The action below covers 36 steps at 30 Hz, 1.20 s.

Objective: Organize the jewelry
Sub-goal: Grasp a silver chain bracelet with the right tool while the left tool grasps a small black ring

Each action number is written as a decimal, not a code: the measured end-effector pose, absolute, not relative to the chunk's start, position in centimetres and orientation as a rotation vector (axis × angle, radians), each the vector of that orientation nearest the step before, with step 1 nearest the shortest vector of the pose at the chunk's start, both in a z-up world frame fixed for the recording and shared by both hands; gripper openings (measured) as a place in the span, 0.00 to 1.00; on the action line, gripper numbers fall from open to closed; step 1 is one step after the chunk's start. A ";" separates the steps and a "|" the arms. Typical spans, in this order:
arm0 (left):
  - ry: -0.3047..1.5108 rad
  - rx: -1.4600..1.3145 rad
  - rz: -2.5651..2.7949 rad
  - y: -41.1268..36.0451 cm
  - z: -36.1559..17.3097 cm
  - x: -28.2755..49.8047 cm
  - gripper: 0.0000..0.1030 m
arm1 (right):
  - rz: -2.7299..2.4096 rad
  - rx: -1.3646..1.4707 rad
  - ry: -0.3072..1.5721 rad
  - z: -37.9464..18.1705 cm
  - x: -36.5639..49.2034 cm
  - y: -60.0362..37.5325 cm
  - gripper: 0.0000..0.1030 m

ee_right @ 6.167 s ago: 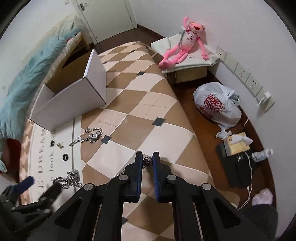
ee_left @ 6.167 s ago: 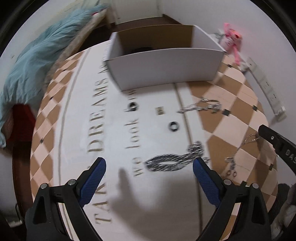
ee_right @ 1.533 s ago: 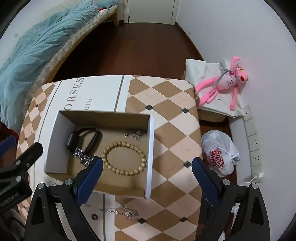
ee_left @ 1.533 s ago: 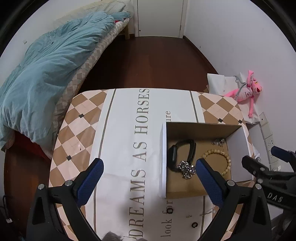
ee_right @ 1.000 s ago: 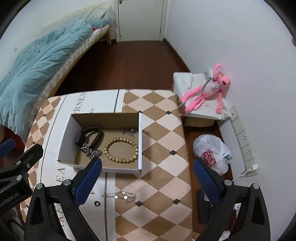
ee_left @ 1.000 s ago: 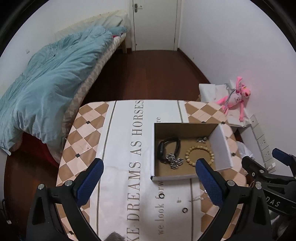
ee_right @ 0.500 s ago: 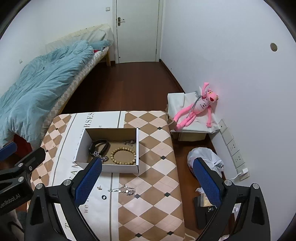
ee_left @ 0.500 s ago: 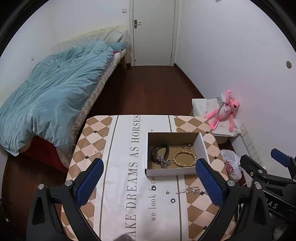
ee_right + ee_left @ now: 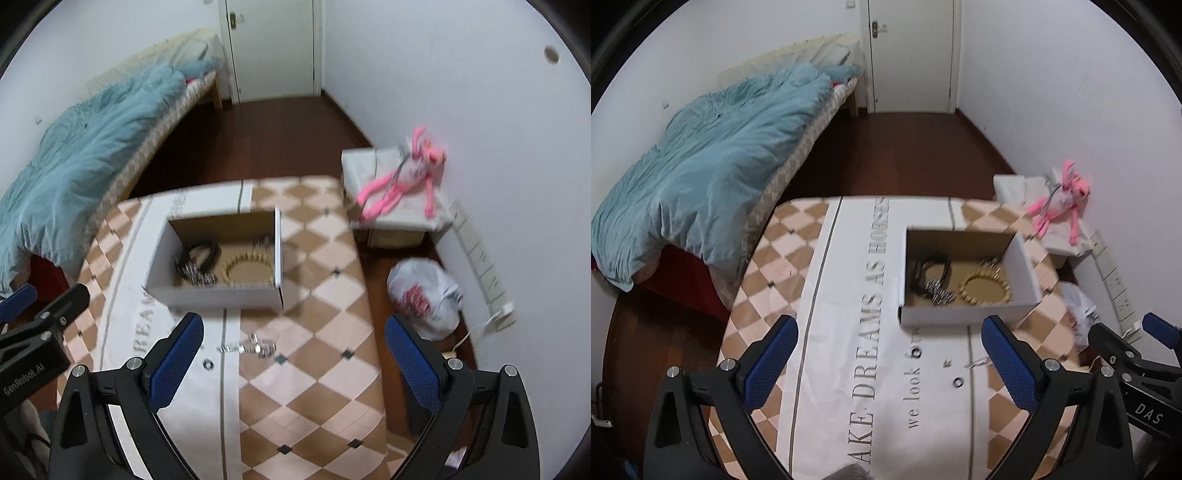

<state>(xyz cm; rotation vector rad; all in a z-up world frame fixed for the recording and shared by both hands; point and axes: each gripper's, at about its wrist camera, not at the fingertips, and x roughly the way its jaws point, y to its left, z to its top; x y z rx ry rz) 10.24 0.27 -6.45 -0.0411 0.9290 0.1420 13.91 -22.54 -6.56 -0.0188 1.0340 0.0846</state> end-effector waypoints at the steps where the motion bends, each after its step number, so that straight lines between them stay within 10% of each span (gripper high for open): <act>1: 0.942 -0.038 0.147 0.3 -7.3 10.3 0.99 | 0.086 -0.009 1.061 -8.0 14.1 -22.8 0.97; 17: 1.141 0.003 0.238 2.5 -18.0 10.3 0.99 | 0.110 0.119 1.215 -22.2 16.1 -21.5 0.57; 21: 1.141 0.021 0.231 2.1 -18.4 10.2 0.99 | 0.104 0.035 1.189 -22.2 16.1 -19.9 0.04; 36: 1.150 0.005 0.007 -5.2 -19.4 10.5 0.97 | 0.061 0.146 1.192 -20.5 13.0 -26.2 0.04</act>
